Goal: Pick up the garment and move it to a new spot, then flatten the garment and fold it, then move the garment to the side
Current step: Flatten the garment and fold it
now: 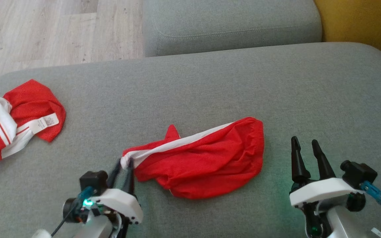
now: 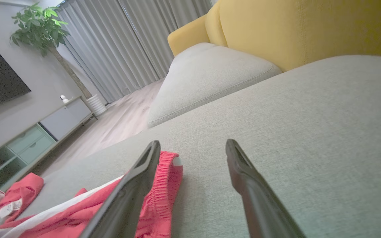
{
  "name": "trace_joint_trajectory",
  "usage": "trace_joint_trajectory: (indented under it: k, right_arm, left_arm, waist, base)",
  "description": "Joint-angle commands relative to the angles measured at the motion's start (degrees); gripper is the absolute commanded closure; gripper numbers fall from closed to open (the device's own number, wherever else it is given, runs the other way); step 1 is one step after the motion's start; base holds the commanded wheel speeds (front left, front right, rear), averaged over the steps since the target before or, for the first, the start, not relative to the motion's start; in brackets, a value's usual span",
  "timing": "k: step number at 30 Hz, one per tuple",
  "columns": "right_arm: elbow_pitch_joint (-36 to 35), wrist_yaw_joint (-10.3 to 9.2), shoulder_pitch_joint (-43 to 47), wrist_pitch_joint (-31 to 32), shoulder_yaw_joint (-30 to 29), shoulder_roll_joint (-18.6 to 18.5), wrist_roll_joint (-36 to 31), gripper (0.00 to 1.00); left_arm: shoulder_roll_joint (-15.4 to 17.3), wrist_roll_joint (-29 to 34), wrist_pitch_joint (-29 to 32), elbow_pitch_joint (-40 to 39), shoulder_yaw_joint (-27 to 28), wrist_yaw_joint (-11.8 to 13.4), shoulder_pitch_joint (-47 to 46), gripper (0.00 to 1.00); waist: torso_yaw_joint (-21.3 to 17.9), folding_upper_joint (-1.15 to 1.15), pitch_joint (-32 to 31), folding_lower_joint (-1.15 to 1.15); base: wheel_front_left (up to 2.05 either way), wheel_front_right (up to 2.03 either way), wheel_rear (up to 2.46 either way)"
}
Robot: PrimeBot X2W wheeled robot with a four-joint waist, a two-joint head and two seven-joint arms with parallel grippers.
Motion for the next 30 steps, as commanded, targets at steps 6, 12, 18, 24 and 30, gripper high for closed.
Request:
trace_joint_trajectory:
  k: [6,12,18,24,30]
  right_arm:
    - [-2.74,0.21,-5.03,-0.63,4.17,-0.11,8.07,0.00]
    - [-2.10,0.21,-6.34,-0.63,4.41,-0.11,13.40,0.00]
    - [0.28,0.21,-6.43,-0.63,5.90,-0.11,17.00,0.00]
    - [5.12,0.21,-9.83,1.51,9.34,-0.11,27.87,0.00]
    - [11.10,0.21,-15.19,6.87,11.99,-0.11,33.28,0.00]
  left_arm:
    - [2.34,8.01,-0.71,-10.56,12.82,4.46,4.79,0.00]
    - [1.05,14.45,-0.72,-16.49,21.34,5.96,12.62,0.00]
    - [-1.82,17.53,-0.72,-16.54,25.24,3.29,14.17,0.00]
    - [-3.99,20.36,-0.72,-15.74,26.96,1.12,13.56,0.00]
    - [-5.34,22.36,-0.72,-14.98,27.81,-0.82,13.23,0.00]
  waist:
    - [-0.54,0.00,0.05,0.00]
    - [-0.45,0.00,-0.36,0.00]
    - [0.24,0.00,-0.38,0.00]
    - [1.31,0.00,0.30,0.00]
    - [3.68,0.00,2.03,0.00]
  base:
    - [0.00,0.00,0.00]
    - [0.00,0.00,0.00]
    - [0.00,0.00,0.00]
    - [0.00,0.00,0.00]
    - [0.00,0.00,0.00]
